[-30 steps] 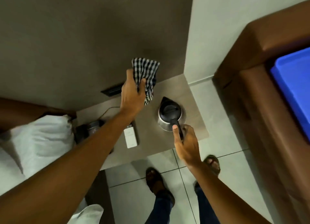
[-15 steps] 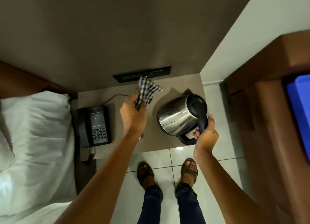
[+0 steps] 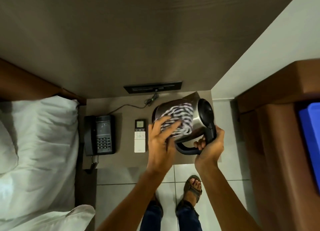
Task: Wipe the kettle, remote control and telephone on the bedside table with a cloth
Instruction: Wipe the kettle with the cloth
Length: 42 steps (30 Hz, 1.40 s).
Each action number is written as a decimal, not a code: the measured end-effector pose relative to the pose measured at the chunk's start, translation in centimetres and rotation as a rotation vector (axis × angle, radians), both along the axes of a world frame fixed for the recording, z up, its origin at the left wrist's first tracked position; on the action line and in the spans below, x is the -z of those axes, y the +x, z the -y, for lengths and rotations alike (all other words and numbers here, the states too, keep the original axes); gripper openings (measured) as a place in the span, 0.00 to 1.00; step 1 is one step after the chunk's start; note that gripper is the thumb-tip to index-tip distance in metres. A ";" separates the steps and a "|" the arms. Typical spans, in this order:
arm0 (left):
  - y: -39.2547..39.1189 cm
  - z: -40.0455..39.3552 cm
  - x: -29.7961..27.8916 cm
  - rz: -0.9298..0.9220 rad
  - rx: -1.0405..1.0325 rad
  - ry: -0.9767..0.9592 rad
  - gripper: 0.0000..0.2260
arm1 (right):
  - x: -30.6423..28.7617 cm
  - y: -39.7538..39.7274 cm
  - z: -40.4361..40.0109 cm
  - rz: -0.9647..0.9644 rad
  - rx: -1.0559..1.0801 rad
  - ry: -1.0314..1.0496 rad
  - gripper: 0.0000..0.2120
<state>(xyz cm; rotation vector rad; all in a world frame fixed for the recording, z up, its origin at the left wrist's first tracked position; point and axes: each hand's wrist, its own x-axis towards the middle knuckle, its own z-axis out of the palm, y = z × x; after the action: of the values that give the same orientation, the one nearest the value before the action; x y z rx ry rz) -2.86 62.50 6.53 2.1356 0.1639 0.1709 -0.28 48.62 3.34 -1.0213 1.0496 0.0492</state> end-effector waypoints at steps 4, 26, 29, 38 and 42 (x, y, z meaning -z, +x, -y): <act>3.1 0.7 0.4 -0.207 -0.343 -0.110 0.23 | 0.5 -0.4 -0.3 -0.050 -0.020 -0.018 0.15; -1.4 2.7 1.7 -0.035 -0.153 -0.043 0.22 | 0.1 0.5 -1.6 -0.009 -0.011 0.058 0.18; 0.0 2.0 1.9 -0.260 -0.683 -0.305 0.20 | 0.1 1.1 -1.4 -0.067 -0.041 -0.028 0.16; 1.5 2.6 0.7 -0.044 -0.399 -0.187 0.18 | -0.8 3.8 0.8 0.046 -0.087 -0.041 0.15; 5.5 1.4 -0.3 -0.080 -0.546 -0.218 0.21 | -0.8 2.0 0.4 0.061 -0.133 -0.030 0.15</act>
<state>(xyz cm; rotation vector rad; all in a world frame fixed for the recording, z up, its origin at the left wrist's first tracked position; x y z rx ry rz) 2.65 61.09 6.86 1.8384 0.7776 0.3664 1.72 48.24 4.16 -1.1129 0.9280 0.1103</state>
